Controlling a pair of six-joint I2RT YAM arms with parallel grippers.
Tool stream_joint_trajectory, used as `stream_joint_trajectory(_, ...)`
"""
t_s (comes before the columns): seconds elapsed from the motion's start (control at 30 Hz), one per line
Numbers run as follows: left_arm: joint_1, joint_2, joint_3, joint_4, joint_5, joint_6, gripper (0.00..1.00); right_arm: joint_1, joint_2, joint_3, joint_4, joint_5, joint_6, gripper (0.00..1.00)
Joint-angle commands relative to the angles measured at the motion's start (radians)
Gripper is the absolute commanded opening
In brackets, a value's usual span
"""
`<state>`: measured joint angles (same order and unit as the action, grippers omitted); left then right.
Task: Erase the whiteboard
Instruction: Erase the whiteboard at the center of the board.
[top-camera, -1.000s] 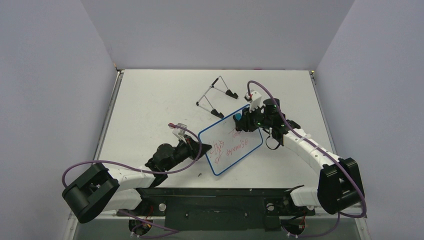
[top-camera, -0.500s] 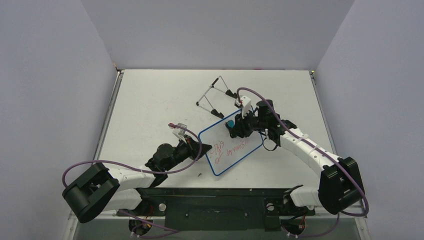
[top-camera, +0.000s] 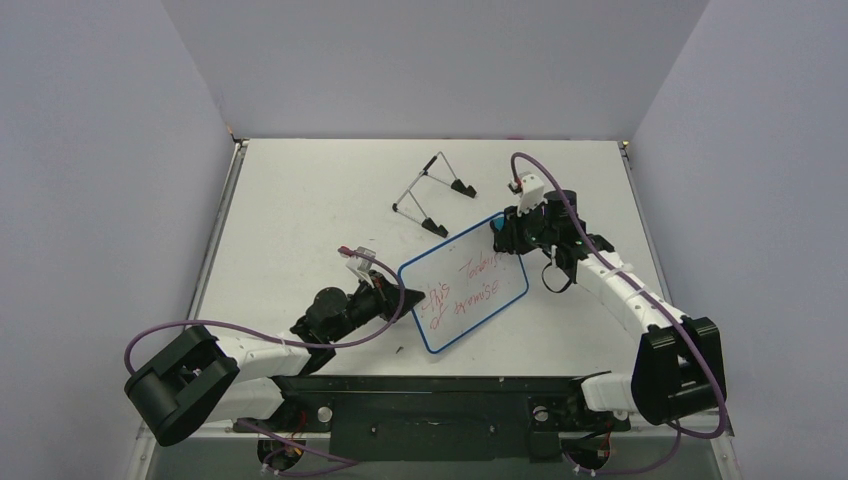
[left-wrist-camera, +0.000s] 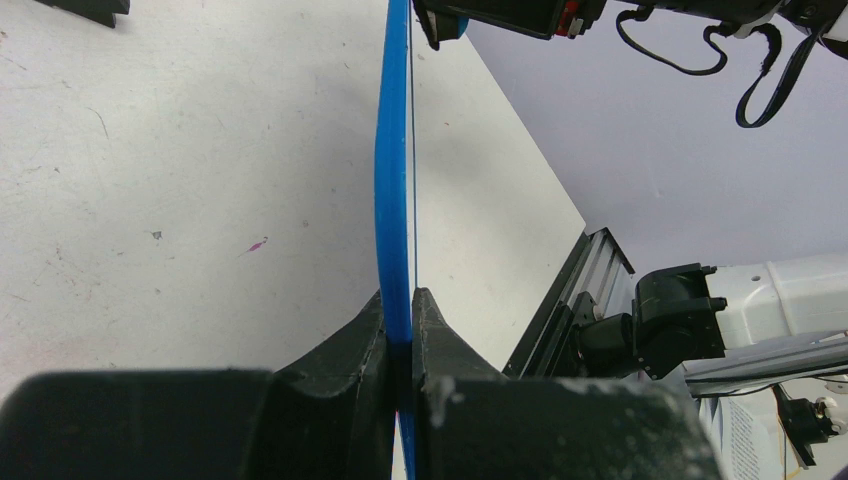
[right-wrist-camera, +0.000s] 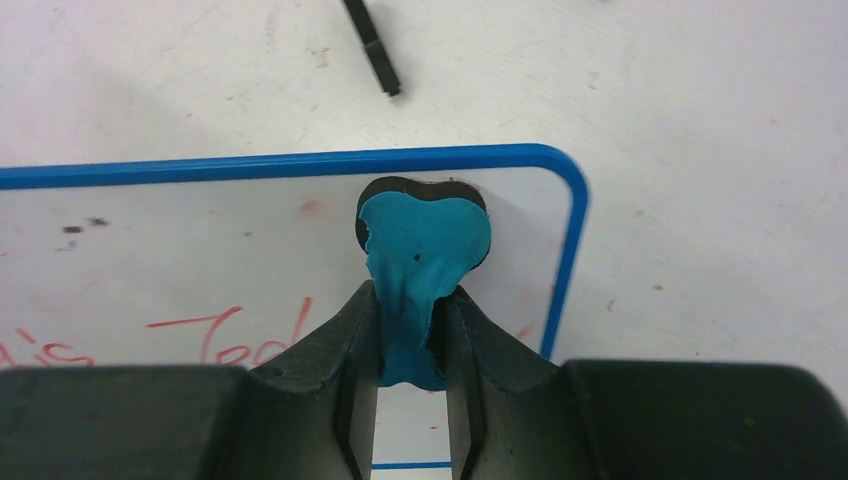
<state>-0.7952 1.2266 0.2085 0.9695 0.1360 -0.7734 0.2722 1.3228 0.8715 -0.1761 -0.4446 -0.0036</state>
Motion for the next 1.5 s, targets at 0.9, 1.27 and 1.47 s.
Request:
stream_joint_trajectory(0.9, -0.007, -0.052, 0.029, 0.099, 0.044, 0.022, 0.00, 0.066, 0.013, 0.029, -0.011, -0.099, -0.094, 0.00)
stream_joint_trajectory(1.27, -0.007, -0.045, 0.054, 0.065, 0.046, 0.031, 0.00, 0.250, -0.048, 0.060, -0.125, -0.235, -0.205, 0.00)
stream_joint_trajectory(1.47, -0.007, -0.005, 0.063, 0.094, 0.041, 0.010, 0.00, 0.373, -0.043, 0.092, -0.183, -0.143, -0.279, 0.00)
